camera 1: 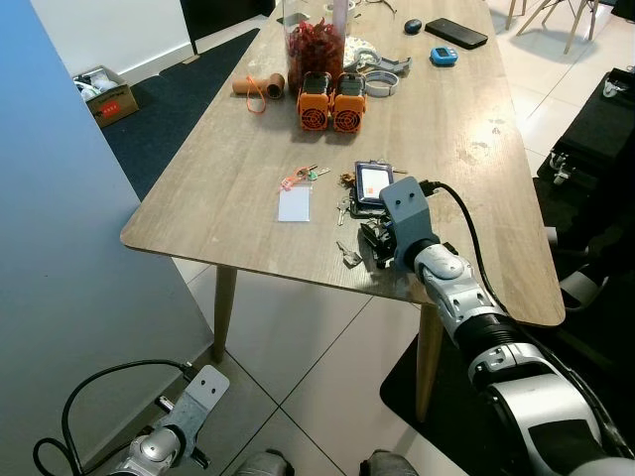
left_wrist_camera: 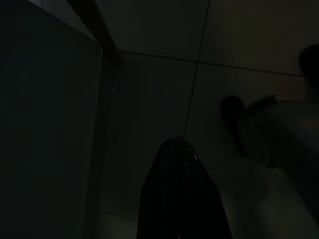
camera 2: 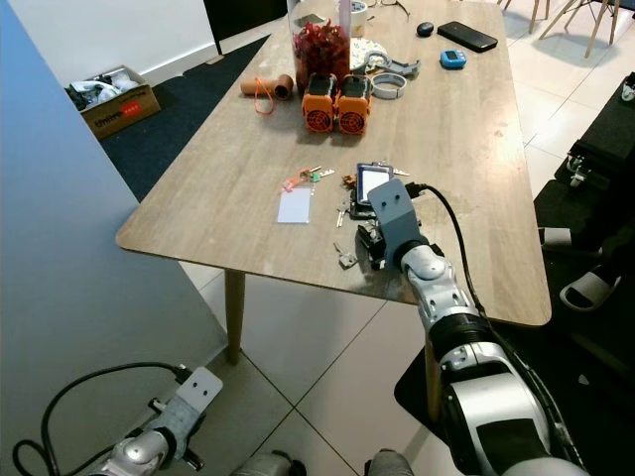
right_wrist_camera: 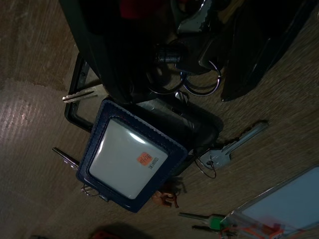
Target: Hang keys on a hook
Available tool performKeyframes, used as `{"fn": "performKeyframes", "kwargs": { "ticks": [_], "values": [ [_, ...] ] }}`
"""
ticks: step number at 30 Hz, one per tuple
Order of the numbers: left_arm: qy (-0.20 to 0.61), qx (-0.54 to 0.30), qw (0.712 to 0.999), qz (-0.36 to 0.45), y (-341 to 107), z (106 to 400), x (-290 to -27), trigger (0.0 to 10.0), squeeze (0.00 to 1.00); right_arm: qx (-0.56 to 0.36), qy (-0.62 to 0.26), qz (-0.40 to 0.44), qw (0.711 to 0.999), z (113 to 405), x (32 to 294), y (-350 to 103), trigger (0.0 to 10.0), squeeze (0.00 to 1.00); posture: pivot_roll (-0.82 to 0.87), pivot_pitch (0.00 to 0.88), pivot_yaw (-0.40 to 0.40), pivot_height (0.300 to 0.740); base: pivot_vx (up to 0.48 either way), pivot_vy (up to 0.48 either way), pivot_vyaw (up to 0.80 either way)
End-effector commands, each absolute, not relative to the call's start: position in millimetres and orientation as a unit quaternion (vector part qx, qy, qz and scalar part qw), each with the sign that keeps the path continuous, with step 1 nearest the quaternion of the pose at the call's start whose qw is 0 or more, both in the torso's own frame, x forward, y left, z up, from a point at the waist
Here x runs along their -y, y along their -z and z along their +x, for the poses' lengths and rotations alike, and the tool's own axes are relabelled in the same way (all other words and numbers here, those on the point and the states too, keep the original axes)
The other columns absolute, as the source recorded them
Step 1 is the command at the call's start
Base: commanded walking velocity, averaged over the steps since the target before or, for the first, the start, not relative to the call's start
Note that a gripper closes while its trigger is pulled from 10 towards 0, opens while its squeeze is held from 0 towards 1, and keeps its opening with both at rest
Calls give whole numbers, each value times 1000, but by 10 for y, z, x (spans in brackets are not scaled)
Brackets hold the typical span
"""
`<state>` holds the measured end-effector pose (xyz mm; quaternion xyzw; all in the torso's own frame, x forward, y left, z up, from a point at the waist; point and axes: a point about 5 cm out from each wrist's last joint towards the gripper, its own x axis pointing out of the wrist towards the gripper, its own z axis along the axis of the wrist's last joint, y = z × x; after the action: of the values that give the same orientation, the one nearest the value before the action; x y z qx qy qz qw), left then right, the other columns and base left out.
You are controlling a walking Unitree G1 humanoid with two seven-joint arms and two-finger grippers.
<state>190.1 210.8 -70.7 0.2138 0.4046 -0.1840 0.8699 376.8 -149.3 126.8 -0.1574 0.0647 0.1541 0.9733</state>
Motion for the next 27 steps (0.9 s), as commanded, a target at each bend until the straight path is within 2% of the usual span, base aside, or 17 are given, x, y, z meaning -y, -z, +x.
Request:
{"fn": "performKeyframes", "kwargs": {
  "ticks": [1, 9, 10, 11, 12, 13, 14, 27],
  "values": [
    [186, -416, 863, 217, 739, 1838, -2125, 10000, 0, -65, -156, -154, 973, 3777, 1489, -1272, 10000, 0, 68, 113, 14, 740, 0, 0, 0],
    [186, -415, 864, 218, 736, 1846, -2120, 10000, 0, -81, -161, -132, 975, 3782, 1489, -1248, 10000, 0, 69, 112, 16, 740, 0, 0, 0],
    [187, -415, 864, 218, 736, 1847, -2119, 10000, 0, -83, -163, -129, 975, 3779, 1485, -1240, 8431, 0, 69, 112, 16, 740, 0, 0, 0],
    [187, -415, 864, 218, 736, 1848, -2118, 10000, 0, -85, -164, -126, 975, 3776, 1483, -1234, 8431, 0, 69, 112, 16, 740, 0, 0, 0],
    [187, -415, 864, 217, 736, 1849, -2117, 10000, 0, -87, -166, -124, 974, 3772, 1482, -1226, 2784, 0, 68, 113, 17, 740, 0, 0, 0],
    [187, -415, 864, 217, 736, 1849, -2117, 10000, 0, -89, -167, -123, 974, 3769, 1482, -1218, 706, 0, 68, 113, 17, 740, 0, 0, 0],
    [187, -415, 863, 217, 736, 1849, -2116, 10000, 0, -90, -168, -122, 974, 3766, 1483, -1213, 235, 0, 68, 113, 17, 740, 0, 0, 0],
    [188, -415, 864, 216, 735, 1853, -2111, 10000, 0, -99, -174, -118, 973, 3754, 1487, -1179, 0, 0, 67, 114, 17, 740, 0, 0, 0]
  ]
}}
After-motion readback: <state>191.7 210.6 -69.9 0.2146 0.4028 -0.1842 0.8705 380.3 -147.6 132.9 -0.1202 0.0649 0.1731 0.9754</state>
